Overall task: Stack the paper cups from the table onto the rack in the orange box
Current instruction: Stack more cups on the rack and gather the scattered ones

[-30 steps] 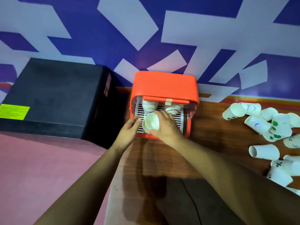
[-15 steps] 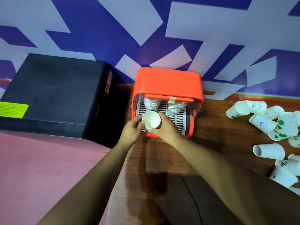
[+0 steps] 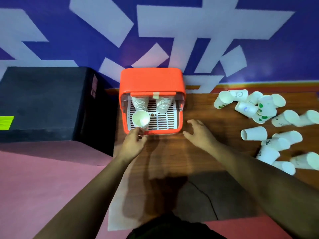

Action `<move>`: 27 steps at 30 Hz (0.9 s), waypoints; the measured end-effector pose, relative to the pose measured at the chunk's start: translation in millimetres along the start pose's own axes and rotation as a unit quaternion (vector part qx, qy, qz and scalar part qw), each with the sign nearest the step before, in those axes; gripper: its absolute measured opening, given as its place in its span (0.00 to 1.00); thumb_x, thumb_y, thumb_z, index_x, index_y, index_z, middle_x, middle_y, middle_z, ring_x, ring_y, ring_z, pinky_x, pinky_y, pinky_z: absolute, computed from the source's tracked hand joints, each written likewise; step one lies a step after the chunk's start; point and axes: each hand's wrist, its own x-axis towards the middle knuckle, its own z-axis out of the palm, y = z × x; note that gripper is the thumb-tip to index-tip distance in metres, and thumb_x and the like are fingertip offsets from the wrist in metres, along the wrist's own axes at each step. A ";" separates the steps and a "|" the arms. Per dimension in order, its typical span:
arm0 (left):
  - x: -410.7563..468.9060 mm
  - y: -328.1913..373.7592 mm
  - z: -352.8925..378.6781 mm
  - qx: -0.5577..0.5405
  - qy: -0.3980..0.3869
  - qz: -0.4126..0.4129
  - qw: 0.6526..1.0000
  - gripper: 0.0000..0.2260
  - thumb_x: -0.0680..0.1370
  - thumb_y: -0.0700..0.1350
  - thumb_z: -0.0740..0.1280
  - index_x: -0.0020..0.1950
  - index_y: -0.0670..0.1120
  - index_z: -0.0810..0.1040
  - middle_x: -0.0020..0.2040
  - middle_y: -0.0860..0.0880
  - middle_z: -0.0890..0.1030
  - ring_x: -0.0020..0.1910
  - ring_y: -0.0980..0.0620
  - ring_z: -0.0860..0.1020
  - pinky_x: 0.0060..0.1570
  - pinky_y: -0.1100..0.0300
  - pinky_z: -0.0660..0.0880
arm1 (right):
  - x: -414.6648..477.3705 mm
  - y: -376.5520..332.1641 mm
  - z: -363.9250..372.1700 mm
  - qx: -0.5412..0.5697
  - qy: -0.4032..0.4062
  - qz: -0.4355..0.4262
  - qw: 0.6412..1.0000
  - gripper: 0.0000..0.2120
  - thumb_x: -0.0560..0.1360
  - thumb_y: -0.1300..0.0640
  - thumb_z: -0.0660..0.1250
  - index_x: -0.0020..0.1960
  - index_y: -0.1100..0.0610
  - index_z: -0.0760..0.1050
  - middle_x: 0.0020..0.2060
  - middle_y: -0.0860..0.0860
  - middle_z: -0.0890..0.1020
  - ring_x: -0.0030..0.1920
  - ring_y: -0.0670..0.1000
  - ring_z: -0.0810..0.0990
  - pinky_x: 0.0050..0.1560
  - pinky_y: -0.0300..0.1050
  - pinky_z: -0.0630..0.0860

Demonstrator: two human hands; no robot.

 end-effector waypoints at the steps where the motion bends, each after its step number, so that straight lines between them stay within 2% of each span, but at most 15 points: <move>1: -1.0 8.9 9.4 0.017 -0.020 0.017 1.000 0.07 0.79 0.42 0.68 0.55 0.42 0.78 0.52 0.46 0.80 0.50 0.48 0.79 0.51 0.59 0.73 | -8.5 16.7 -10.8 -0.012 0.007 0.009 1.000 0.27 0.76 0.48 0.68 0.72 0.54 0.68 0.69 0.53 0.71 0.67 0.54 0.73 0.66 0.50 0.72; 5: 0.1 54.7 61.6 0.074 -0.081 0.075 0.991 0.05 0.78 0.41 0.68 0.51 0.40 0.77 0.49 0.43 0.81 0.47 0.43 0.80 0.49 0.51 0.75 | -41.0 85.5 -52.6 -0.030 0.025 0.037 0.999 0.26 0.77 0.48 0.67 0.72 0.56 0.68 0.69 0.54 0.69 0.68 0.55 0.71 0.67 0.50 0.70; 8: 0.3 92.7 114.5 0.085 -0.113 0.109 0.984 0.05 0.78 0.41 0.68 0.52 0.40 0.79 0.49 0.41 0.81 0.49 0.42 0.80 0.51 0.52 0.75 | -62.5 135.8 -79.6 -0.042 0.064 0.059 0.995 0.26 0.77 0.48 0.67 0.71 0.59 0.69 0.68 0.58 0.70 0.68 0.57 0.71 0.67 0.51 0.69; 11: -5.2 137.3 171.2 0.099 -0.165 0.134 0.972 0.08 0.78 0.44 0.69 0.54 0.41 0.78 0.51 0.42 0.81 0.51 0.44 0.79 0.52 0.56 0.71 | -83.4 187.4 -101.2 -0.044 0.120 0.081 0.989 0.25 0.75 0.50 0.69 0.68 0.59 0.72 0.64 0.60 0.75 0.64 0.59 0.75 0.63 0.50 0.72; 13: -12.1 164.4 211.7 0.100 -0.215 0.134 0.962 0.11 0.79 0.46 0.69 0.58 0.42 0.77 0.54 0.41 0.81 0.54 0.44 0.79 0.51 0.57 0.70 | -96.6 218.4 -114.4 -0.042 0.134 0.101 0.985 0.23 0.75 0.51 0.69 0.67 0.60 0.73 0.62 0.60 0.76 0.62 0.59 0.76 0.62 0.49 0.72; 17: -27.9 192.6 292.3 0.110 -0.287 0.130 0.943 0.18 0.78 0.49 0.71 0.65 0.45 0.75 0.59 0.43 0.80 0.58 0.44 0.79 0.54 0.59 0.71 | -116.3 277.2 -129.9 -0.042 0.141 0.155 0.977 0.24 0.76 0.49 0.66 0.68 0.59 0.71 0.64 0.59 0.74 0.65 0.59 0.72 0.66 0.51 0.69; 19: -35.5 200.7 324.7 0.113 -0.302 0.131 0.937 0.22 0.77 0.49 0.73 0.68 0.44 0.73 0.61 0.43 0.77 0.58 0.45 0.78 0.53 0.62 0.70 | -123.5 302.7 -133.0 -0.041 0.139 0.177 0.973 0.25 0.75 0.47 0.65 0.67 0.59 0.70 0.64 0.58 0.74 0.66 0.60 0.71 0.67 0.53 0.68; 22: -42.0 211.7 358.3 0.103 -0.312 0.124 0.936 0.33 0.74 0.53 0.75 0.75 0.45 0.66 0.69 0.46 0.70 0.64 0.47 0.73 0.59 0.58 0.71 | -133.4 325.5 -134.4 -0.027 0.093 0.193 0.976 0.28 0.76 0.49 0.66 0.71 0.62 0.67 0.68 0.61 0.70 0.69 0.62 0.68 0.69 0.53 0.65; 25: -39.5 225.3 389.8 0.111 -0.270 0.113 0.950 0.31 0.77 0.55 0.71 0.76 0.45 0.65 0.72 0.45 0.68 0.68 0.45 0.71 0.63 0.55 0.69 | -137.7 345.5 -135.0 0.002 0.063 0.190 0.980 0.36 0.71 0.38 0.60 0.72 0.59 0.67 0.68 0.59 0.70 0.68 0.61 0.69 0.67 0.51 0.67; 27: -32.2 235.0 409.1 0.117 -0.248 0.092 0.957 0.28 0.80 0.56 0.67 0.75 0.43 0.65 0.72 0.42 0.69 0.69 0.43 0.72 0.65 0.52 0.70 | -137.8 358.7 -131.8 0.016 0.037 0.193 0.980 0.35 0.73 0.39 0.61 0.72 0.60 0.65 0.68 0.59 0.71 0.67 0.61 0.70 0.66 0.51 0.68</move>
